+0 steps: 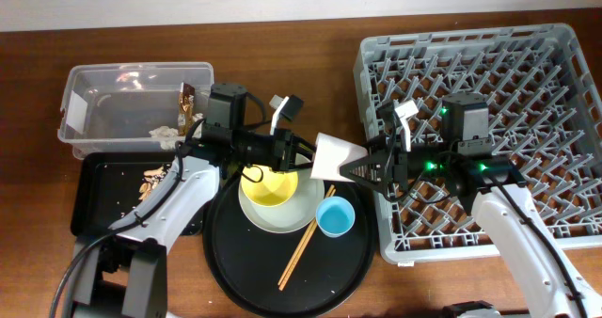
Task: Sort waste into correct bins and load items into the dishwasher rack
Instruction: 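Lift the pink cup with left gripper and hand it to right gripper, then place the pink cup upside down in the dish rack with right gripper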
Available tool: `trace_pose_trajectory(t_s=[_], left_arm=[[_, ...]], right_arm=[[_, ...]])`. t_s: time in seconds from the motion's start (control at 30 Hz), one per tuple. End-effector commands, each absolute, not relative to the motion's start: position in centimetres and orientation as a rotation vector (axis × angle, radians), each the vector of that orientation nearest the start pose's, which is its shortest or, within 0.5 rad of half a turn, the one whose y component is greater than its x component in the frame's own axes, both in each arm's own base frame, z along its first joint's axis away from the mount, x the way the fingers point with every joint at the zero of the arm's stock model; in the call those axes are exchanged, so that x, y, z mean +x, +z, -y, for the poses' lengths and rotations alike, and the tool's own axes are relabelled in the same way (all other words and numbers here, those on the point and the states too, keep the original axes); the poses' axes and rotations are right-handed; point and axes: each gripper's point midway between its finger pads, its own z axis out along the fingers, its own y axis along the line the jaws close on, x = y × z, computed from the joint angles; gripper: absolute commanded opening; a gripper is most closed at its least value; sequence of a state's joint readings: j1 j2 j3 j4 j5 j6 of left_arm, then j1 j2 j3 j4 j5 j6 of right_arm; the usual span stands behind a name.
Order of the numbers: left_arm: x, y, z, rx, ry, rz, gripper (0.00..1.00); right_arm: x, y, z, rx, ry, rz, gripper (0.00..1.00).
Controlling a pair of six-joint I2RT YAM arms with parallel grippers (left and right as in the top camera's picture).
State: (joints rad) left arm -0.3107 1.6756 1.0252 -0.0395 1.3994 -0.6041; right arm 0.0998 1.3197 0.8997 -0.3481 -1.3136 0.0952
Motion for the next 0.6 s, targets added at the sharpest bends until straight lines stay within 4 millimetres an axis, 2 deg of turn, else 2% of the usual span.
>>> trace_pose_trajectory(t_s=[0.0, 0.1, 0.17, 0.27, 0.33, 0.4, 0.47, 0.5, 0.53, 0.57], left_arm=[[29.3, 21.2, 27.3, 0.520, -2.031, -2.227, 0.00], [29.3, 21.2, 27.3, 0.522, -2.030, -2.226, 0.02], [29.5, 21.0, 27.3, 0.527, -1.998, -2.220, 0.32], [30.5, 19.9, 27.1, 0.539, -1.874, -2.216, 0.45], [31.3, 19.6, 26.5, 0.521, -1.825, -2.210, 0.47], [32.5, 17.8, 24.9, 0.455, -1.696, -2.269, 0.47], [32.9, 14.3, 22.2, 0.366, -1.456, -2.432, 0.48], [32.7, 13.6, 21.2, 0.361, -1.383, -2.471, 0.48], [32.6, 13.3, 19.5, 0.345, -1.271, -2.512, 0.48], [32.7, 13.4, 18.1, 0.323, -1.168, -2.534, 0.49]], right_arm=[[26.7, 24.6, -19.6, -0.677, 1.617, -1.960, 0.72], [26.8, 24.6, -19.6, -0.677, 1.616, -1.960, 0.68], [26.9, 24.5, -19.6, -0.673, 1.607, -1.966, 0.68], [27.4, 23.9, -19.4, -0.642, 1.560, -2.006, 0.64], [28.3, 22.4, -18.8, -0.579, 1.459, -2.086, 0.60], [29.3, 20.6, -17.9, -0.502, 1.332, -2.184, 0.59], [29.9, 18.5, -16.4, -0.470, 1.139, -2.280, 0.59], [30.0, 17.7, -15.5, -0.462, 1.036, -2.326, 0.58], [30.2, 17.4, -13.8, -0.418, 0.881, -2.391, 0.58], [30.2, 18.0, -12.9, -0.388, 0.821, -2.408, 0.56]])
